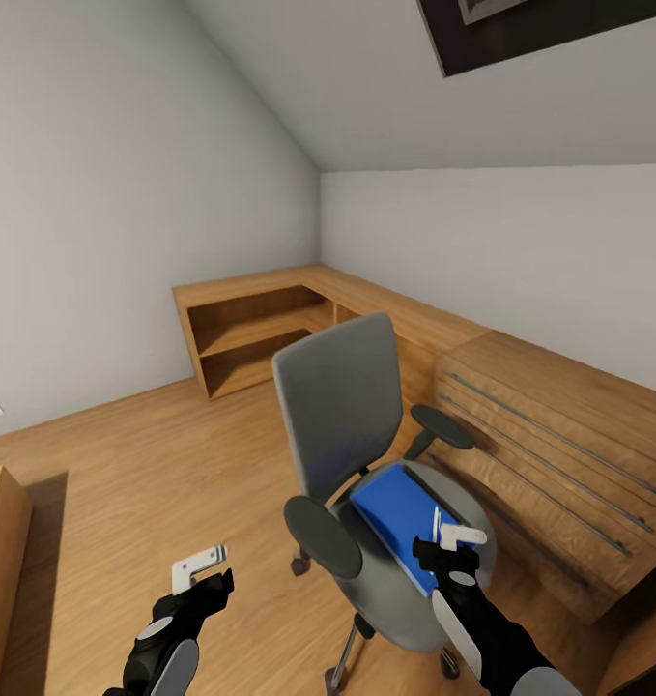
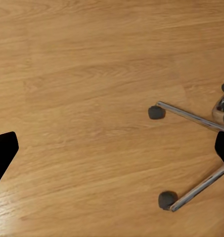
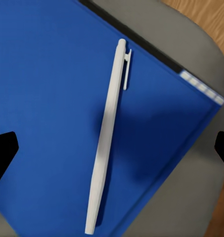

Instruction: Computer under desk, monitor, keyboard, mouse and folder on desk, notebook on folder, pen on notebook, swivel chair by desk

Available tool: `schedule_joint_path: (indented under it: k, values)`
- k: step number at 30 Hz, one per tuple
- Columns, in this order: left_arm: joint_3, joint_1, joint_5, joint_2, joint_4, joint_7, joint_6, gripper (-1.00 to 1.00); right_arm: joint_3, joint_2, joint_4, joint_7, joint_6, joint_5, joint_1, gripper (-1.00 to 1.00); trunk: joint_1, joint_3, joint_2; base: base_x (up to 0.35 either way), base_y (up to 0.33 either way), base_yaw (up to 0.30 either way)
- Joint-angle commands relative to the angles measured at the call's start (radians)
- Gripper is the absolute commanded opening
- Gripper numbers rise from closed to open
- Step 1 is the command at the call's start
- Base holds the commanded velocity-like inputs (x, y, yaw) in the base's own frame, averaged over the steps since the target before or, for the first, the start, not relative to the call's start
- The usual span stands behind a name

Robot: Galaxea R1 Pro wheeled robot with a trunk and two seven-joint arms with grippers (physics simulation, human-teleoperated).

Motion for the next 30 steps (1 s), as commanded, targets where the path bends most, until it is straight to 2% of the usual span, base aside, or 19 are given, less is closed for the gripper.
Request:
schedule_joint_path:
  k: [1,9,16,25,30]
  values:
    - [-0.003,-0.001,0.008,0.001,-0.001,0.009,0.002,1.00,0.007,-0.002,-0.002,-0.009,0.006,-0.005,-0.001,1.00,0.004,-0.004,-0.008,0.000,0.000,0.000]
    - [-0.003,-0.001,0.010,0.003,0.001,0.007,0.002,1.00,0.007,-0.002,-0.002,-0.009,0.006,-0.006,-0.001,1.00,0.008,-0.007,-0.015,0.000,0.000,0.000]
    - [-0.003,-0.001,0.012,0.004,0.003,0.005,0.002,1.00,0.007,-0.002,-0.002,-0.009,0.006,-0.007,-0.001,1.00,0.008,-0.007,-0.015,0.188,0.000,0.000]
    - [-0.004,-0.001,0.012,0.002,-0.002,0.009,0.001,1.00,0.007,-0.002,-0.002,-0.008,0.006,-0.007,-0.001,1.00,0.008,-0.007,-0.015,0.022,0.000,0.000]
    - [-0.004,-0.001,0.012,0.000,-0.004,0.009,0.000,1.00,0.006,-0.002,-0.002,-0.008,0.006,-0.007,-0.001,1.00,0.027,-0.023,-0.050,0.000,0.000,0.000]
